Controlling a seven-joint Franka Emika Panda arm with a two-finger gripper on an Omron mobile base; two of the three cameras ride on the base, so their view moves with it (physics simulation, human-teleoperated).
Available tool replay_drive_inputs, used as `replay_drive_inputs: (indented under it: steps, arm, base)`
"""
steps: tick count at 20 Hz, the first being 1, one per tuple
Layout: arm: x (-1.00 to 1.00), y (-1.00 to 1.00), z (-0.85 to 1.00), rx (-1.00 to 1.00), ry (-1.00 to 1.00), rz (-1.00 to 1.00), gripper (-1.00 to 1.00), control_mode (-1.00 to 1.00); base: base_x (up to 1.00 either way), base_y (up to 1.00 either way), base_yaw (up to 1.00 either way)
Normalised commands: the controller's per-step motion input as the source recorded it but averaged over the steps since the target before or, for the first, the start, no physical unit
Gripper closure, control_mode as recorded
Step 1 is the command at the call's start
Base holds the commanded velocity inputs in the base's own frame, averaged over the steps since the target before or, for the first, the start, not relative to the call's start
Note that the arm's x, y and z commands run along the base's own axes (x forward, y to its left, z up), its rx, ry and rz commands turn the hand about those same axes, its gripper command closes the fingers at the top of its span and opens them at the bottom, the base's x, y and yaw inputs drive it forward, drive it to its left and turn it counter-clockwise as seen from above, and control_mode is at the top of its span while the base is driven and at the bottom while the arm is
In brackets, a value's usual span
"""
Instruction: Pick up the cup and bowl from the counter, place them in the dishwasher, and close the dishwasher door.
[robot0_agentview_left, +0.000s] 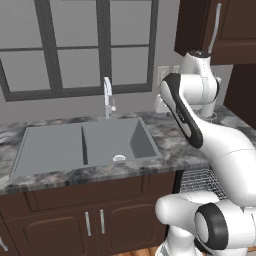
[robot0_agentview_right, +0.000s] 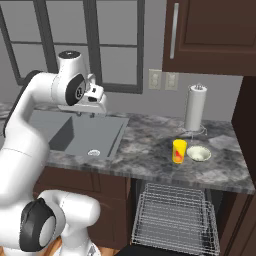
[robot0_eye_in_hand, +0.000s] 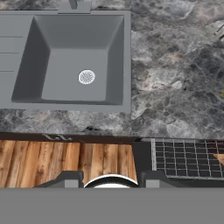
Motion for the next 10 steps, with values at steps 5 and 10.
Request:
replay_drive_inputs:
  steps: [5,10]
  arm:
    - [-0.03,0.0,-0.03,0.0,0.0,0.0,-1.0,-1.0]
    - [-0.02,0.0,-0.15,0.0,0.0,0.0,-1.0,-1.0]
  base:
    - [0.0,0.0,0.0]
    - [0.0,0.0,0.0]
